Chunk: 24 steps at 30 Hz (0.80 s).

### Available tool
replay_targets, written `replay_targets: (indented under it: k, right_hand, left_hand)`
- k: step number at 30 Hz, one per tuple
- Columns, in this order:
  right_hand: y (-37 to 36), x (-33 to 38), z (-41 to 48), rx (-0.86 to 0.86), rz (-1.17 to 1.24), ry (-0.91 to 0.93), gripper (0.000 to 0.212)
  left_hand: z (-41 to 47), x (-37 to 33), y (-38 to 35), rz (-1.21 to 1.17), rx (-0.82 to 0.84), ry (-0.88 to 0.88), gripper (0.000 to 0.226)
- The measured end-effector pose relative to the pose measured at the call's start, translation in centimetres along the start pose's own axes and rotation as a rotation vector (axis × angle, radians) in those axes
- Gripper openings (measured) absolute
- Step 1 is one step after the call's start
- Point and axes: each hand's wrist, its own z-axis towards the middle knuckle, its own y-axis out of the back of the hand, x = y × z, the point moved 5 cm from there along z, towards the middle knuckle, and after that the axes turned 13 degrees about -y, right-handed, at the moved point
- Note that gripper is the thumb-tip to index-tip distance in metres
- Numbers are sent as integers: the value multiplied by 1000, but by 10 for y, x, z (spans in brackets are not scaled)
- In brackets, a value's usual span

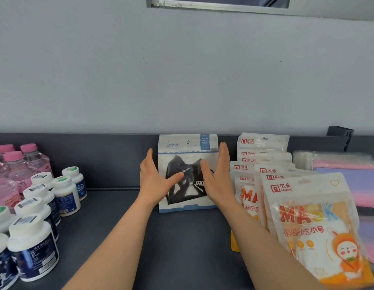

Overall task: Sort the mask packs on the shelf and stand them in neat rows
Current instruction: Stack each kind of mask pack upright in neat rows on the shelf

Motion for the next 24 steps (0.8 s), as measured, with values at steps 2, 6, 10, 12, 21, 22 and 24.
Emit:
replay_targets:
  k: [2, 6, 10, 12, 21, 22, 24]
  right_hand:
    - [5, 14, -2, -11, 36, 29, 71]
    - [19, 36, -12, -26, 50, 61, 68]
    - [53, 53, -27, -47, 29, 67, 65]
    - [75, 54, -34, -86, 10, 70, 65]
    - [174, 23, -73, -233, -197, 21, 73]
    - [185, 16, -75, -237, -211, -8, 77]
    - [206, 2, -76, -239, -241, -53, 85]
  left_hand:
    - [3, -13, 4, 46, -39, -46, 116]
    - [2, -45, 6, 29, -80, -173, 106]
    - [-7, -72, -4, -98, -44, -222, 97]
    - [-13, -85, -15, -140, -14, -236, 93]
    - [-58, -127, -79, -270, 214, -180, 100]
    - [-64, -130, -86, -257, 241, -165, 105]
    - [-77, -139, -101, -226, 299, -139, 114]
